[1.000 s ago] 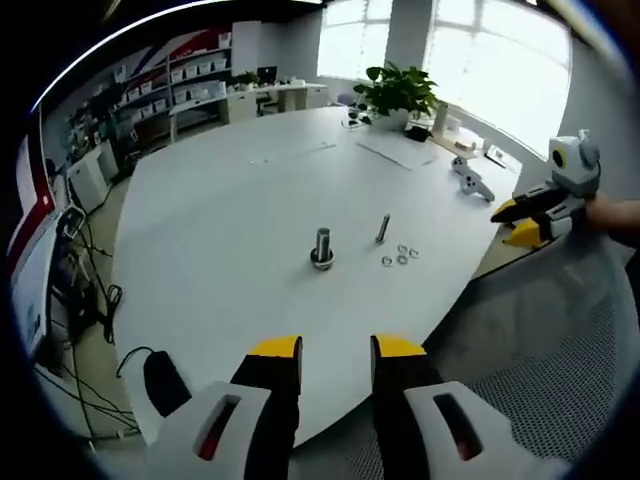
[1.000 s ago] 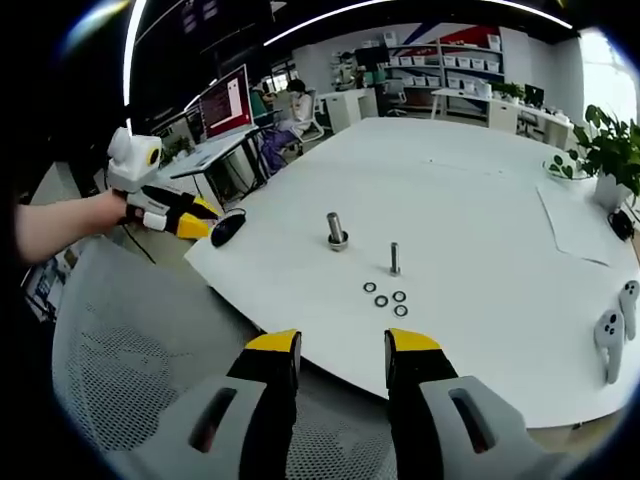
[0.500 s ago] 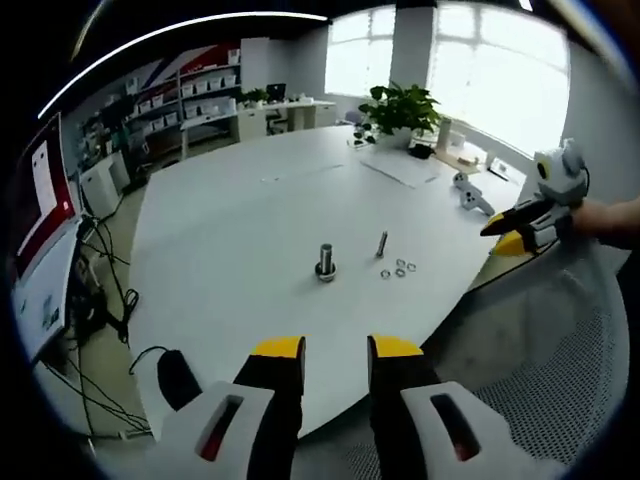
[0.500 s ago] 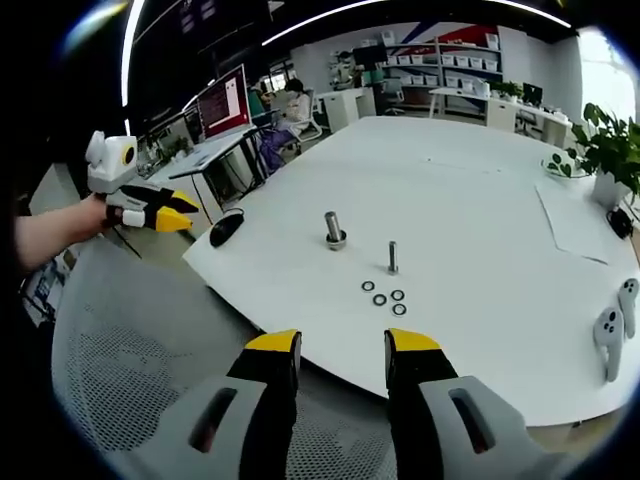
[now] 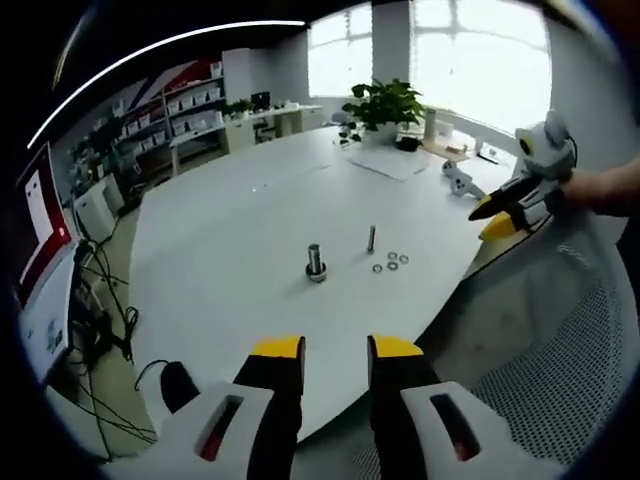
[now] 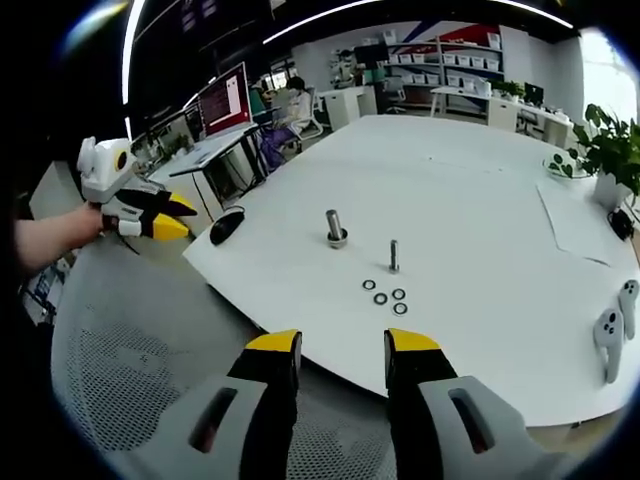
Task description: Place the washer onto the threaded stud by aligning its center hole with the stud, sliding it down to the base, and recovering from edge contact or off-axis alignment until the washer reaches the visible bottom stop.
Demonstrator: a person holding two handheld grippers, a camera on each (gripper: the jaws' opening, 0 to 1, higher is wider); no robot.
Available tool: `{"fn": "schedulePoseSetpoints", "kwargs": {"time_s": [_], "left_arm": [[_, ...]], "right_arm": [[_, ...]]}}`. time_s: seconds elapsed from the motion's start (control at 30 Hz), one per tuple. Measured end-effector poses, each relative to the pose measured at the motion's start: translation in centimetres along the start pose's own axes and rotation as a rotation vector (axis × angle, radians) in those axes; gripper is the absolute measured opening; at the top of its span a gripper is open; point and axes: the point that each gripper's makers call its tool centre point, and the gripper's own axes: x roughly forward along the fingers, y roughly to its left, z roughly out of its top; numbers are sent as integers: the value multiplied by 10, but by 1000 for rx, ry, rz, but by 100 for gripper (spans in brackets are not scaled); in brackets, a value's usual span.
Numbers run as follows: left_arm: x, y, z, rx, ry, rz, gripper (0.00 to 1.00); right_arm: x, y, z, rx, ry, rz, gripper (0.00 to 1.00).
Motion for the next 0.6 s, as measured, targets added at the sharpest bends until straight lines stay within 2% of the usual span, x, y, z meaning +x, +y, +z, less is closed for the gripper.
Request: {"fn": "schedulePoseSetpoints", "kwargs": {"time_s": [0.07,0.13,0.3,0.4,0.47,0.6], "left_arm": [[-1,1,1,10,-4,4,23],[-3,3,4,-17,-28,7,22],[-3,6,4,-40,-42,-2,22],[0,2,-1,-63,-14,-25,23],[-1,1,-1,-25,-19,-13,22],[1,1,-6,-24,-2,-24,22]], "right_arm": [[1,1,-1,-9,6,2,35],[0,1,-1,-8,7,2,35],[1,2,-2,-17,13,2,35],[1,3,-4,-22,23,5,35],[2,4,-4,-28,26,9,35],[2,7,-5,-37,30,16,35]]}}
